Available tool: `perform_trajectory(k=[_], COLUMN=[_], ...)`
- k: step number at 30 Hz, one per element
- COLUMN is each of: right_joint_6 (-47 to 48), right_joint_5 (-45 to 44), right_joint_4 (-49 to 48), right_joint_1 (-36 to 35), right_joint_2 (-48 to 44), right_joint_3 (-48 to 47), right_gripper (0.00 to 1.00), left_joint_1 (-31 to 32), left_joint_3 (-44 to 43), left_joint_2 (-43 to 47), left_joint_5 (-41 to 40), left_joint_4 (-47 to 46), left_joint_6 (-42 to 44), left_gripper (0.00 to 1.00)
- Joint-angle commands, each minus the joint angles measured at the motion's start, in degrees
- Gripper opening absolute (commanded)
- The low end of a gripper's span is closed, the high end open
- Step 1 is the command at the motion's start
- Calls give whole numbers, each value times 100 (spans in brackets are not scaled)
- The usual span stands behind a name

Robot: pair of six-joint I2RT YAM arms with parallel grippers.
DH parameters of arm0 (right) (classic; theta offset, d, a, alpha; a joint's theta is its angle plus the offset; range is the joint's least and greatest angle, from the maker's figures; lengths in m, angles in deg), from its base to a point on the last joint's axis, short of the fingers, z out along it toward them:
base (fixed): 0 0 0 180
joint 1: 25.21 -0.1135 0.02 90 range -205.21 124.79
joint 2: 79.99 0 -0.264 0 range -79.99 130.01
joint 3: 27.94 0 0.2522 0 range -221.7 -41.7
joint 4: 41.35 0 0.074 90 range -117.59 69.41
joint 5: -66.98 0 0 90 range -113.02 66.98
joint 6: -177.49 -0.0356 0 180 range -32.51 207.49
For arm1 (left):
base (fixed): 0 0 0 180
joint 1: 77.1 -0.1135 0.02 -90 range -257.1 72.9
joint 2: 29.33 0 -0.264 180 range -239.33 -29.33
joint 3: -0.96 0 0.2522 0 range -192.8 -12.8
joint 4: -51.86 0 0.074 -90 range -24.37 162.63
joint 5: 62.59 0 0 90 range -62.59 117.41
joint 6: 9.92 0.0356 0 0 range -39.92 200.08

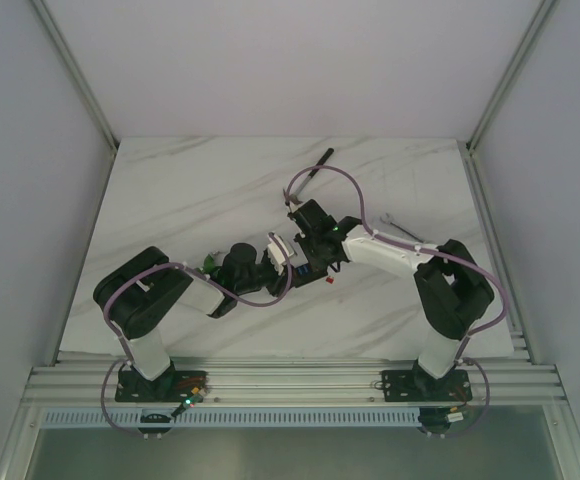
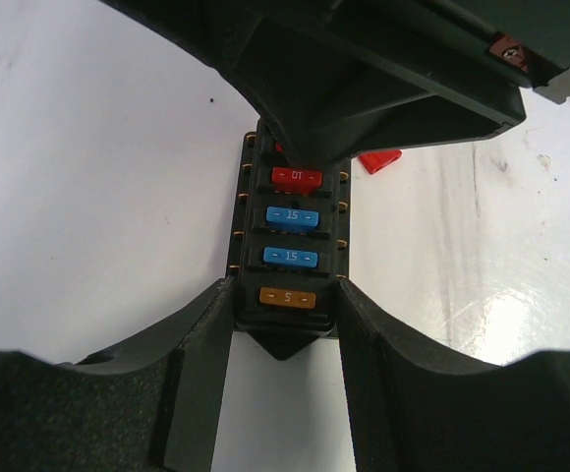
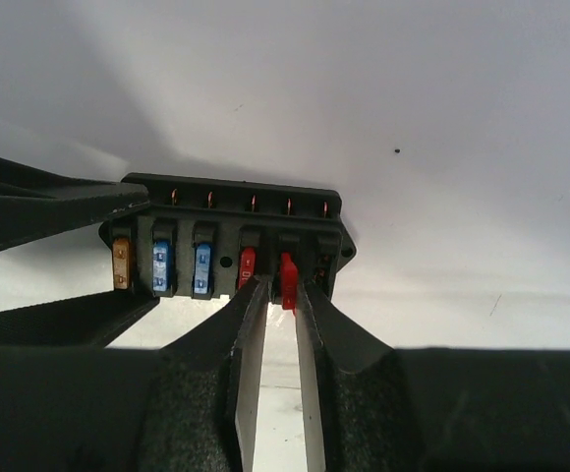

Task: Snap on the fuse box
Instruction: Adjust the fuse in the fuse box base.

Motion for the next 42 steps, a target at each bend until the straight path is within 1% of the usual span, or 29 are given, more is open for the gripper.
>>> perform_trajectory(k=[1, 4, 8, 12, 15, 24, 31, 42], right_joint_6=[-129, -140, -149, -170, -188, -210, -169, -44], right_joint_5=[198, 171, 162, 153, 145, 57, 92, 270], right_joint_4=[61, 56, 63, 65, 99, 180, 270, 409], right_joint_1=[-70, -62, -44, -22, 20, 220, 357, 439], right_joint_2=[-161, -174, -133, -59, 4, 48, 122, 323], right_joint_3=[-198, -200, -191, -171, -153, -150, -151, -306], right_gripper=[25, 23, 13, 7, 5, 5, 0, 0], left_joint_1=[-13, -5, -9, -5, -9, -8, -11, -8], left_joint_3=[-50, -54, -46, -44, -52, -41, -41, -55], left_joint_2=[-139, -149, -140, -142, -138, -138, -138, -147], left_joint_5=[10, 14, 20, 23, 28, 45, 73, 124], left_joint_4=[371, 379, 377, 393, 401, 412, 428, 461], left_joint_6=[-8, -7, -3, 4, 1, 23, 41, 81], left_gripper=[54, 54, 54, 53, 53, 53, 53, 53])
